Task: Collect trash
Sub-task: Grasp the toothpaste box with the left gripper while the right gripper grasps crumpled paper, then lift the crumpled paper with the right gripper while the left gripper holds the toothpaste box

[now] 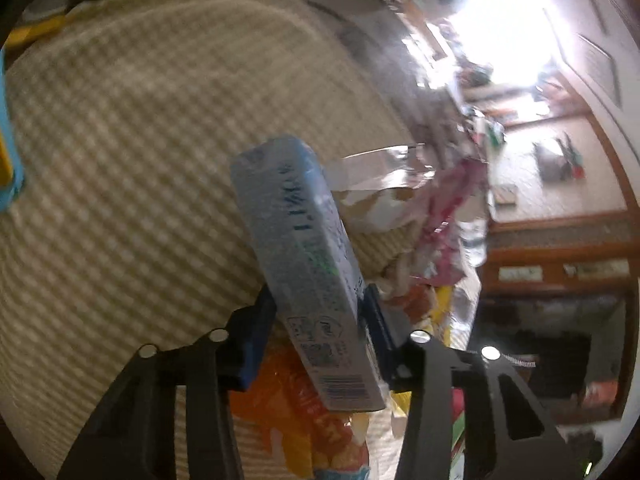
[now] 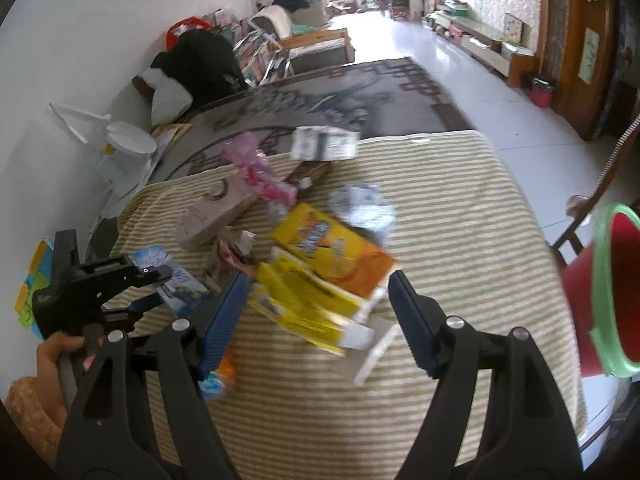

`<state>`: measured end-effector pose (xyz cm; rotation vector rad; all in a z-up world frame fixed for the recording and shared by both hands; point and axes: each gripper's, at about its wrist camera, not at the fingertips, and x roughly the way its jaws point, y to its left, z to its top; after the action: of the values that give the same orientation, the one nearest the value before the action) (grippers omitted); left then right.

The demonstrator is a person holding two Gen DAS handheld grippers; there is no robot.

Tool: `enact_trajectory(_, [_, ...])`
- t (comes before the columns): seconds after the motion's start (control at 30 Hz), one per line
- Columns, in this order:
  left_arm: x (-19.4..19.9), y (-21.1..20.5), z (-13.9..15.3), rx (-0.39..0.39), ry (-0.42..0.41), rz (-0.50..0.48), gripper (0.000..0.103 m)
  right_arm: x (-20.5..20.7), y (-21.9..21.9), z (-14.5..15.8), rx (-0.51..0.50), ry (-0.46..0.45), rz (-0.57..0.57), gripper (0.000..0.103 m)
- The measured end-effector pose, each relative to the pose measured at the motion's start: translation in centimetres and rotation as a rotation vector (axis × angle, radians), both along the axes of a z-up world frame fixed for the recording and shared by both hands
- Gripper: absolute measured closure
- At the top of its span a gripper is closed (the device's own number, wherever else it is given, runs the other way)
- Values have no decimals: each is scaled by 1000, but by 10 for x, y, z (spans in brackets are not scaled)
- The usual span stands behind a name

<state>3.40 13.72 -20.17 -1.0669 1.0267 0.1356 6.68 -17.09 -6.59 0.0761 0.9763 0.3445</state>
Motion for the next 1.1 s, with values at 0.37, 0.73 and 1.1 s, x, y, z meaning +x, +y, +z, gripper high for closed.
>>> enact_trajectory(0.37, [-27, 19, 46, 481, -45, -190, 63, 59, 95, -55, -38, 131, 95, 32])
enact_trajectory(0.73, [-41, 37, 58, 505, -74, -144, 63, 50, 128, -62, -83, 130, 149, 80])
enact_trajectory(1.1, [-25, -23, 93, 597, -203, -282, 63, 0, 67, 34, -49, -139, 68, 80])
